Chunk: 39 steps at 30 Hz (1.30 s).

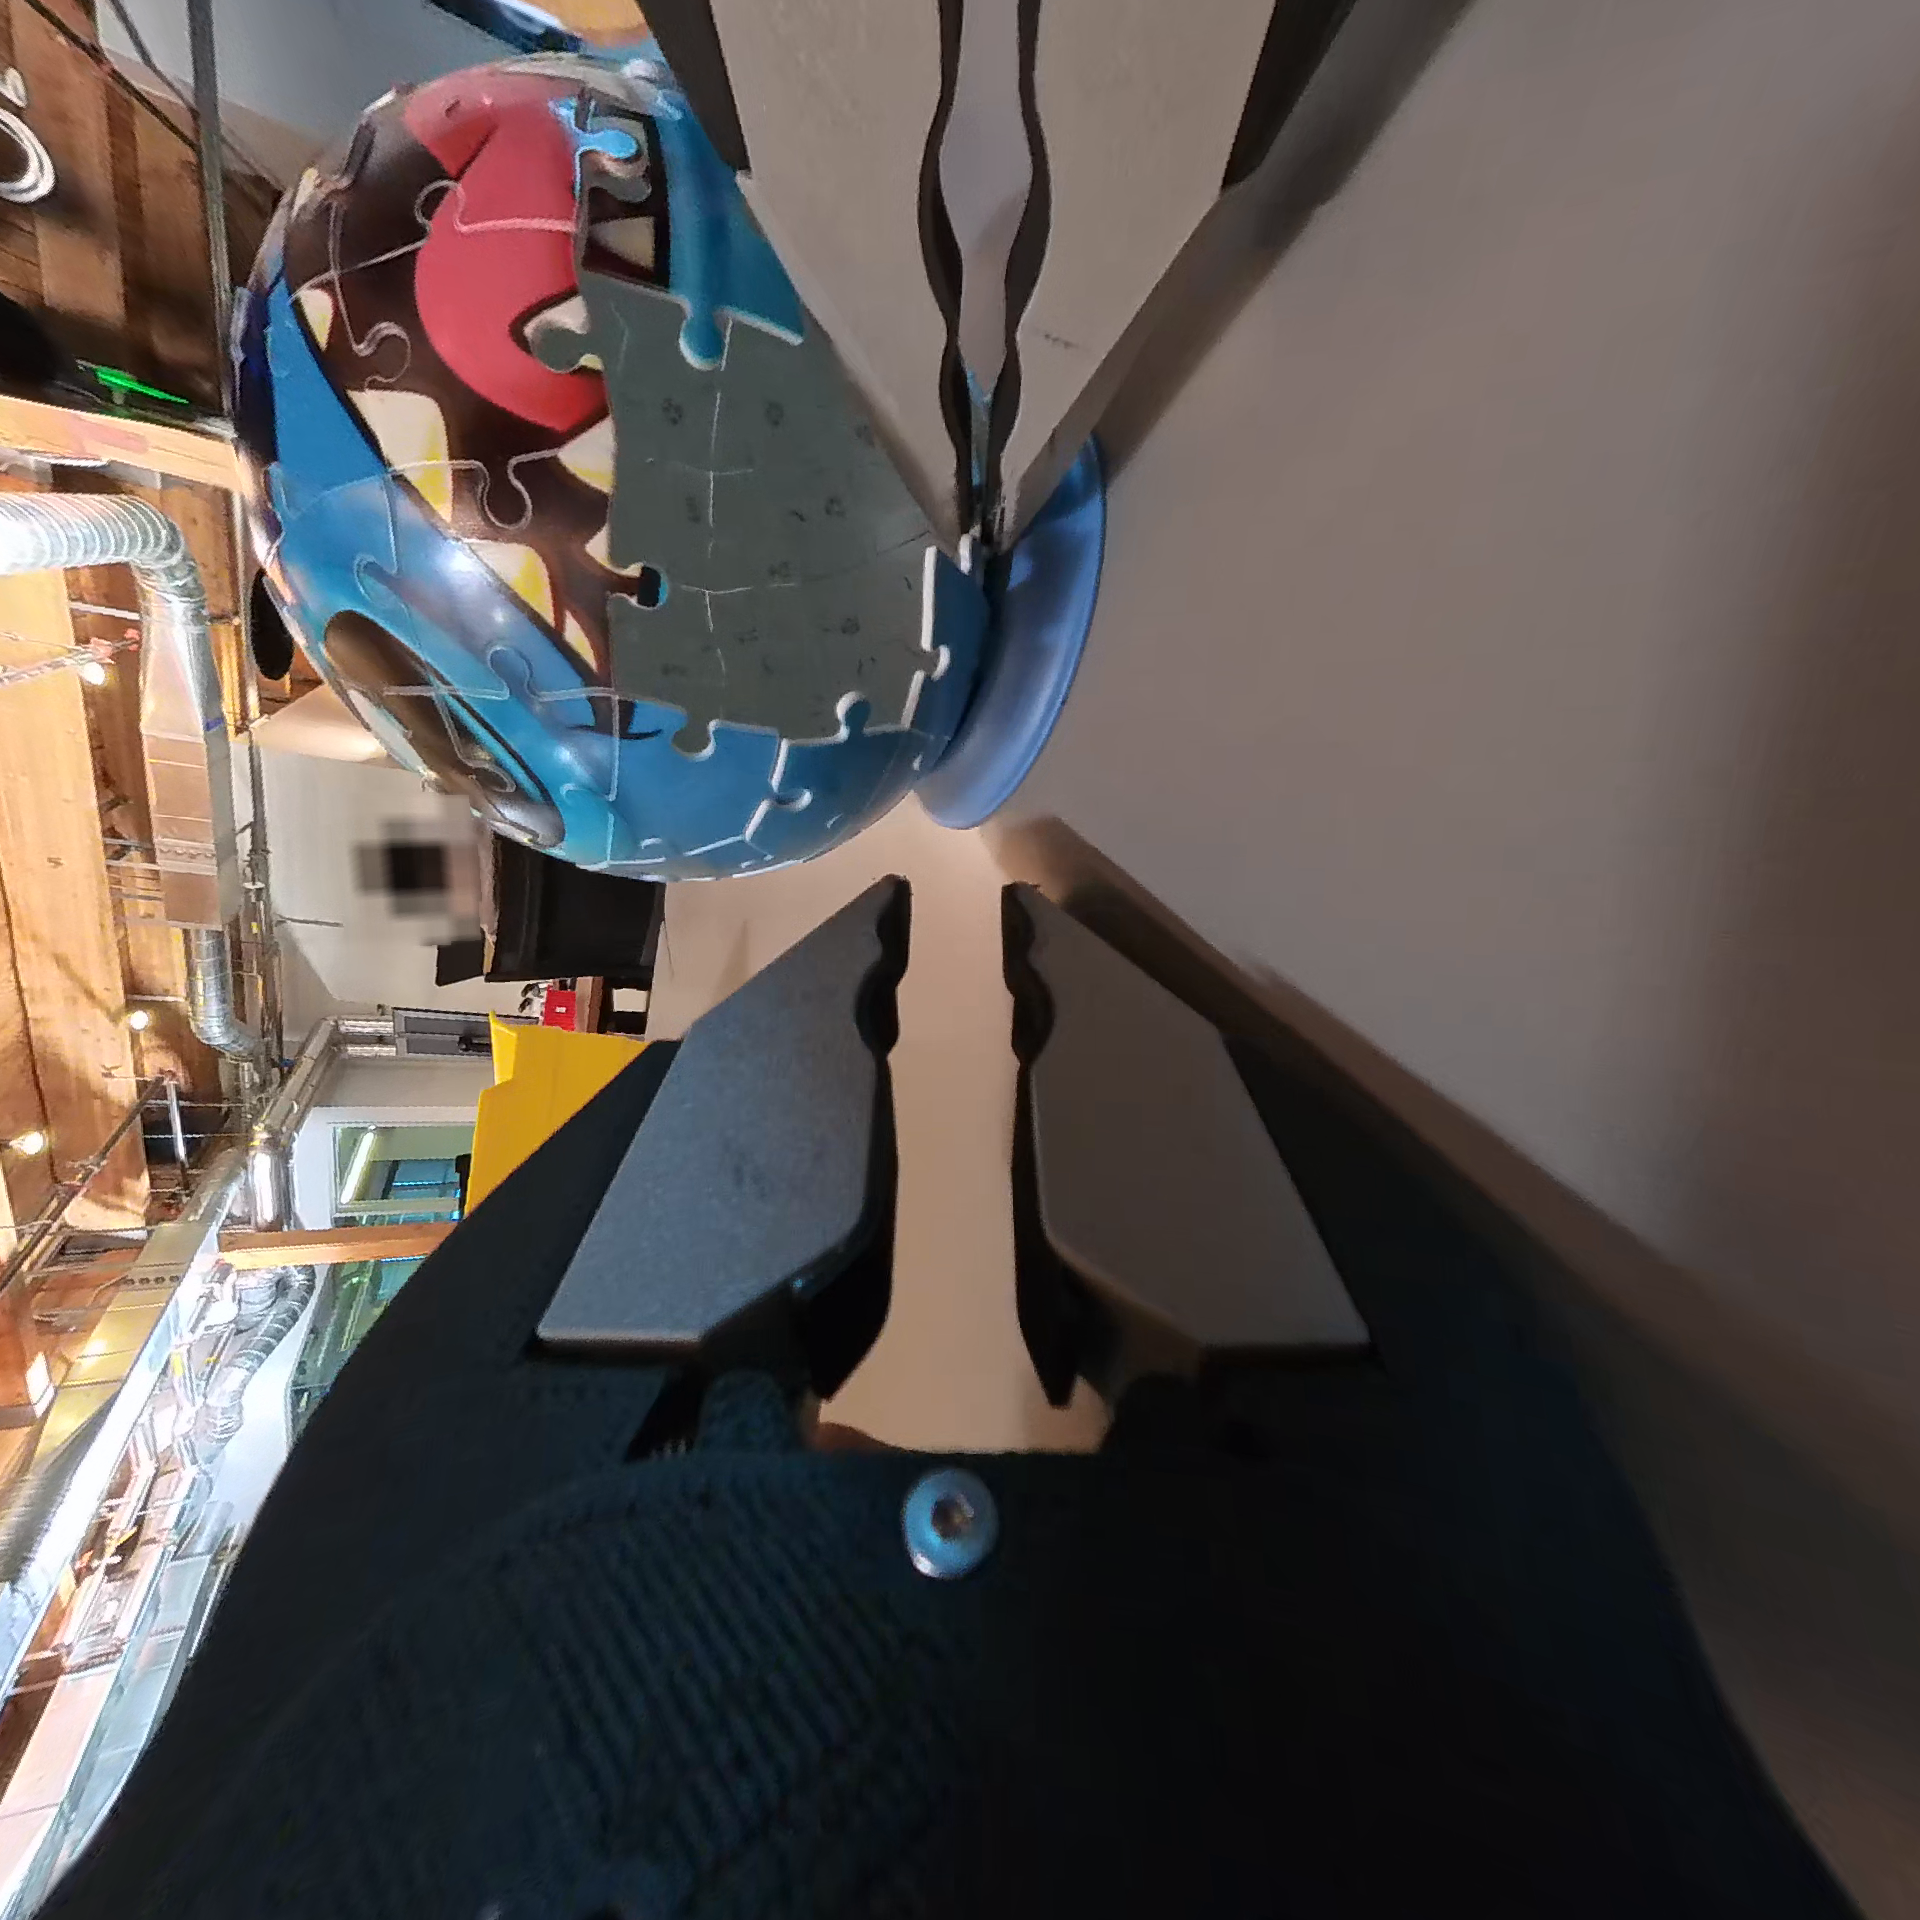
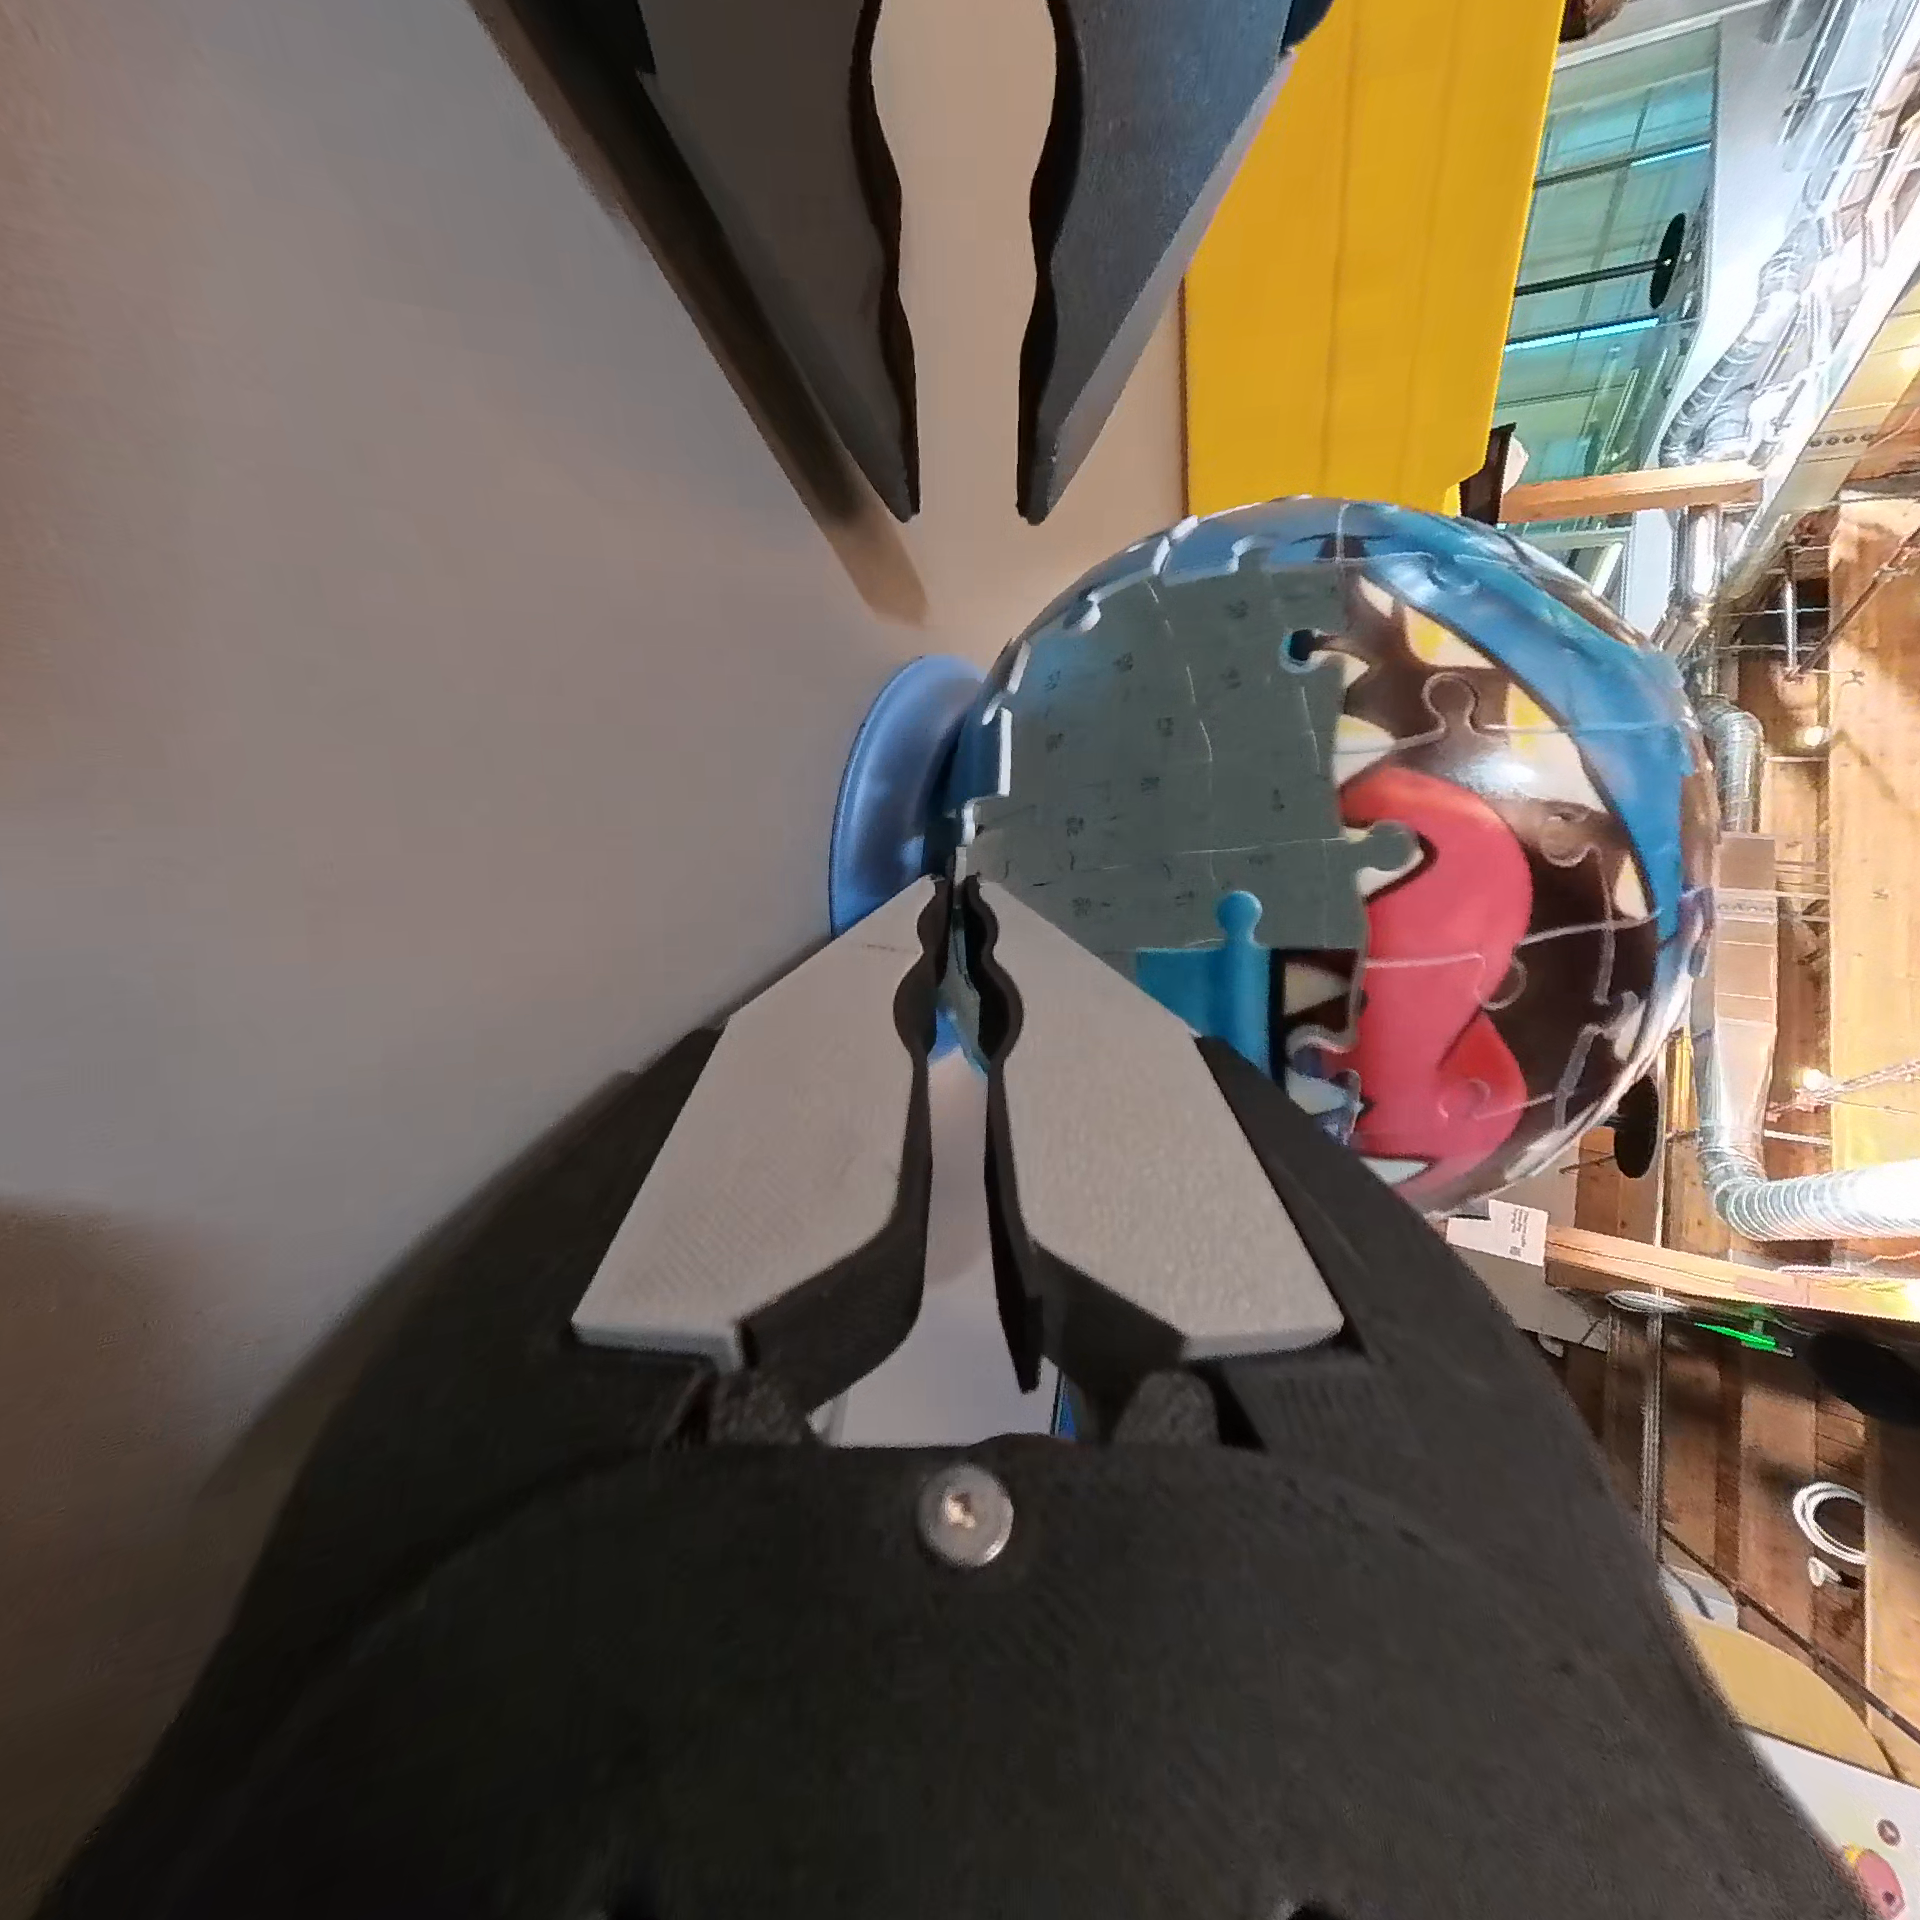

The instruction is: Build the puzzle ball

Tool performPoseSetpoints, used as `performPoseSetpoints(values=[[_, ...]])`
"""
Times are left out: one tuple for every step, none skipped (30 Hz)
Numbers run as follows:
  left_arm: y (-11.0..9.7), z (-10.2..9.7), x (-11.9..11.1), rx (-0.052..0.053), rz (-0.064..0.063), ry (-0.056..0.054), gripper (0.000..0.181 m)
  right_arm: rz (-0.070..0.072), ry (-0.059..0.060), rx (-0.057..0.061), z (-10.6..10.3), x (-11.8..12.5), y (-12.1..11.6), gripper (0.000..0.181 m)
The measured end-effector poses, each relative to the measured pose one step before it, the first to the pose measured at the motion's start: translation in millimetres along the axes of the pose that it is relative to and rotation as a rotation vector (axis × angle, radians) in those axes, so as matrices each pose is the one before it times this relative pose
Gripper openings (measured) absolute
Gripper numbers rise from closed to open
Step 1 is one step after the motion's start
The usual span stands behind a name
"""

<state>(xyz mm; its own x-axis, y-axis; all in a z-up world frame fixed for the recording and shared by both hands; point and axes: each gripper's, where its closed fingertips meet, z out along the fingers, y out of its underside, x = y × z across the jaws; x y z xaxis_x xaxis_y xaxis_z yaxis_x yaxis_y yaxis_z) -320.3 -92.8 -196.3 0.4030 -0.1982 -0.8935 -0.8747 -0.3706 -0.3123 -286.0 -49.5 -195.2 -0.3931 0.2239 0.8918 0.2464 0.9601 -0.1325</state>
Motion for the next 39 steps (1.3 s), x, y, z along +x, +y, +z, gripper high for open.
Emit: performPoseSetpoints(values=[[0.05,0.07,0.02,-0.0008,-0.0006,-0.0016,0.015,-0.0051,-0.0027,0.0008,-0.17,-0.16,-0.36,0.000],[0.27,-0.09,-0.10,-0.0017,-0.0017,-0.0022,0.015,-0.0110,-0.0026,-0.0002,-0.44,-0.05,-0.21,0.000],[0.16,-0.15,-0.25,-0.0008,-0.0025,-0.0032,0.014,-0.0107,-0.0019,0.0012,-0.64,-0.01,-0.36,0.000],[0.16,-0.39,-0.16,-0.0004,-0.0006,-0.0029,0.014,-0.0048,-0.0053,0.0052,-0.66,-0.69,-0.80,0.000],[0.15,-0.39,-0.04,-0.0004,0.0006,-0.0014,0.014,0.0017,-0.0074,0.0053,-0.44,-0.88,-0.77,0.000],[0.21,-0.32,-0.02,-0.0007,-0.0003,-0.0007,0.014,0.0045,-0.0036,0.0033,-0.19,-0.11,-0.34,0.000],[0.14,-0.21,-0.01,-0.0004,-0.0004,-0.0006,0.014,0.0039,-0.0052,0.0019,-0.14,-0.11,-0.11,0.000],[0.23,-0.28,0.14,-0.0006,0.0001,0.0000,0.014,0.0068,-0.0066,0.0011,-0.14,-0.05,-0.22,0.000],[0.19,-0.17,0.14,-0.0011,0.0002,0.0010,0.014,0.0094,-0.0061,-0.0012,0.15,0.10,0.19,0.000],[0.17,-0.13,-0.03,-0.0005,-0.0002,0.0005,0.014,0.0070,-0.0047,-0.0024,0.19,0.18,0.28,0.000],[0.13,-0.14,0.18,0.0002,0.0000,0.0013,0.014,0.0033,-0.0055,-0.0013,0.08,0.00,0.12,0.000],[0.07,-0.08,0.09,0.0002,-0.0005,0.0012,0.014,0.0056,-0.0079,-0.0007,-0.21,-0.11,-0.01,0.000],[0.08,-0.09,-0.09,0.0001,-0.0005,-0.0001,0.014,0.0108,-0.0096,0.0003,-0.12,-0.12,-0.23,0.000],[0.10,0.07,0.06,-0.0008,-0.0003,-0.0002,0.014,0.0106,-0.0079,0.0014,0.01,-0.15,-0.23,0.000],[0.03,-0.01,-0.10,-0.0002,-0.0002,-0.0008,0.014,0.0053,-0.0032,0.0017,-0.04,0.09,0.05,0.000],[0.04,0.05,-0.11,0.0003,-0.0002,-0.0006,0.014,0.0005,0.0009,0.0015,-0.02,0.09,0.12,0.000],[0.08,0.10,-0.14,-0.0003,-0.0009,-0.0010,0.014,-0.0004,0.0027,0.0002,0.17,0.17,0.12,0.000],[0.21,0.11,-0.06,-0.0005,-0.0004,0.0001,0.014,0.0017,0.0025,-0.0019,0.34,0.30,0.38,0.000],[0.04,0.20,-0.06,-0.0002,0.0002,0.0003,0.014,0.0038,0.0006,-0.0027,0.24,0.29,0.28,0.000],[-0.10,0.27,-0.05,-0.0001,0.0002,0.0001,0.014,0.0052,-0.0018,-0.0015,0.09,0.06,0.09,0.000],[-0.11,0.10,0.00,0.0001,0.0003,-0.0006,0.014,0.0050,-0.0026,-0.0008,-0.12,0.07,0.10,0.000],[-0.16,0.13,0.05,0.0005,0.0008,0.0000,0.014,0.0026,-0.0020,-0.0005,-0.05,-0.01,0.05,0.000],[-0.12,-0.08,0.04,0.0005,0.0004,0.0000,0.014,0.0008,-0.0007,-0.0009,0.06,0.03,0.06,0.000],[0.03,0.06,-0.02,0.0004,0.0000,0.0001,0.014,-0.0010,0.0001,-0.0019,0.06,0.03,0.04,0.000],[0.13,0.01,0.06,-0.0003,-0.0007,0.0004,0.014,-0.0010,0.0004,-0.0037,0.10,0.17,0.24,0.000],[0.02,-0.03,-0.12,0.0001,-0.0010,0.0002,0.013,-0.0003,0.0014,-0.0055,0.26,0.28,0.34,0.000],[0.00,0.00,-0.02,0.0000,0.0000,-0.0001,0.014,0.0001,0.0031,-0.0074,0.40,0.40,0.57,0.000],[0.02,-0.06,0.03,0.0000,0.0011,-0.0009,0.013,-0.0025,0.0037,-0.0061,0.29,0.28,0.22,0.000],[-0.03,-0.11,-0.02,-0.0003,0.0016,-0.0013,0.013,-0.0065,0.0038,-0.0033,0.08,0.00,-0.14,0.000],[-0.09,-0.10,-0.17,0.0003,0.0003,-0.0015,0.013,-0.0075,0.0043,-0.0015,0.05,0.07,-0.26,0.000],[0.03,-0.06,-0.14,0.0005,-0.0011,-0.0007,0.013,-0.0038,0.0029,0.0006,0.10,-0.04,-0.32,0.000],[0.18,0.00,-0.01,-0.0012,-0.0011,0.0004,0.013,0.0032,0.0001,-0.0007,0.18,0.10,-0.15,0.000],[0.17,0.06,0.05,-0.0018,-0.0005,0.0004,0.013,0.0062,-0.0020,-0.0045,0.21,0.18,0.06,0.000],[-0.21,-0.04,0.02,0.0003,0.0002,-0.0003,0.013,0.0036,-0.0019,-0.0074,0.19,0.18,0.06,0.000],[-0.25,0.03,0.04,0.0008,0.0011,-0.0004,0.013,-0.0011,0.0001,-0.0074,0.09,0.02,-0.01,0.000],[0.02,-0.03,0.11,-0.0005,0.0004,0.0001,0.013,-0.0035,0.0023,-0.0062,0.10,0.00,-0.14,0.000],[-0.20,0.05,-0.02,0.0003,-0.0006,0.0001,0.013,-0.0037,0.0023,-0.0029,0.00,-0.13,-0.38,0.000],[-0.27,-0.06,0.07,0.0013,-0.0006,0.0005,0.013,-0.0009,-0.0001,0.0007,0.03,-0.29,-0.63,0.000],[-0.01,0.08,0.01,-0.0002,0.0001,0.0003,0.013,0.0052,-0.0028,0.0014,-0.03,-0.16,-0.34,0.000]])
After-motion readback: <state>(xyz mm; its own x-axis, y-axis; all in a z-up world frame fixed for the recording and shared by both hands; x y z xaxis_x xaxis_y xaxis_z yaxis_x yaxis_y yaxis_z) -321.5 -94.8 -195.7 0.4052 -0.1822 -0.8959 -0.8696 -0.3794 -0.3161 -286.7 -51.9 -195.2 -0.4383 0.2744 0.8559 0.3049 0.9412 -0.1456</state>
